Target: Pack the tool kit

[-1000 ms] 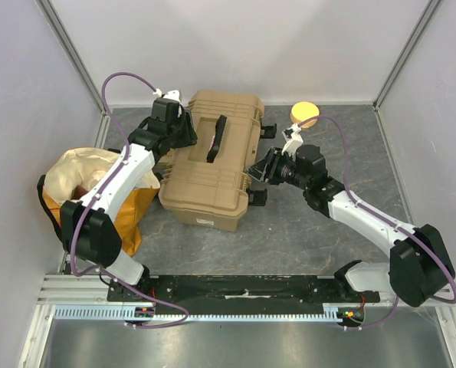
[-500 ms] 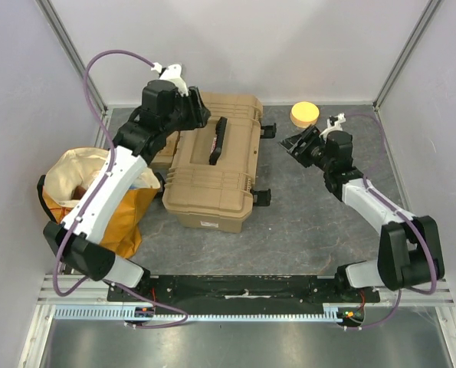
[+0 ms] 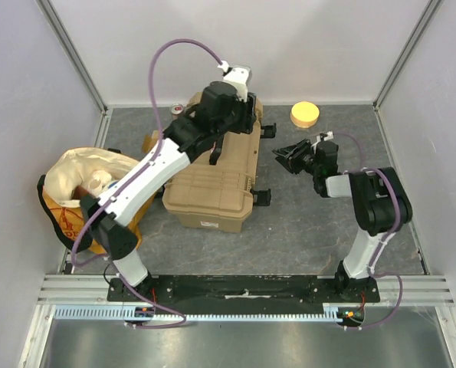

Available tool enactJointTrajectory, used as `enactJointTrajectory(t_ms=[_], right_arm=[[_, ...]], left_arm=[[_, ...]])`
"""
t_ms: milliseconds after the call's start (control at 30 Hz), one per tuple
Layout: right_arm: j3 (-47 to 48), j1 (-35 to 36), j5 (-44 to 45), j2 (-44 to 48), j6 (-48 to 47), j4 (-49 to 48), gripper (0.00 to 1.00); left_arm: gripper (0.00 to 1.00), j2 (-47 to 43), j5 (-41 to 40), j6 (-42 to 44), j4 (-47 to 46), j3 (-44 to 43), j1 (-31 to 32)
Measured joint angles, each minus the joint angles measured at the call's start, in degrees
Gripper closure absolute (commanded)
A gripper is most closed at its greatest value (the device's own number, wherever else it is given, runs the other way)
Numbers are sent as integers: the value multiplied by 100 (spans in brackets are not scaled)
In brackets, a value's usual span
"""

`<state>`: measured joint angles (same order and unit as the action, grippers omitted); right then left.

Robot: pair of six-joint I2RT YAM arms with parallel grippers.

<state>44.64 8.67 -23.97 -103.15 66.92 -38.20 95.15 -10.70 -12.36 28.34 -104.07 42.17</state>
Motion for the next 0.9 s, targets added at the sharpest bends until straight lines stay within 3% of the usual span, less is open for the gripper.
enactJointTrajectory(t_ms=[167, 367, 500, 900], right_arm=[[328, -2, -44, -1147, 752, -1486, 53], [824, -11, -63, -2345, 1845, -2970, 51], [955, -13, -61, -2629, 2317, -3298, 48], [1600, 179, 131, -3156, 3368, -3613, 38]], left_arm=[[46, 942, -437, -68, 505, -769, 142], [46, 1416, -940, -275, 1095, -938, 197], [46, 1495, -1165, -398, 1388, -944, 199], [68, 1449, -863, -496, 1134, -586, 188]])
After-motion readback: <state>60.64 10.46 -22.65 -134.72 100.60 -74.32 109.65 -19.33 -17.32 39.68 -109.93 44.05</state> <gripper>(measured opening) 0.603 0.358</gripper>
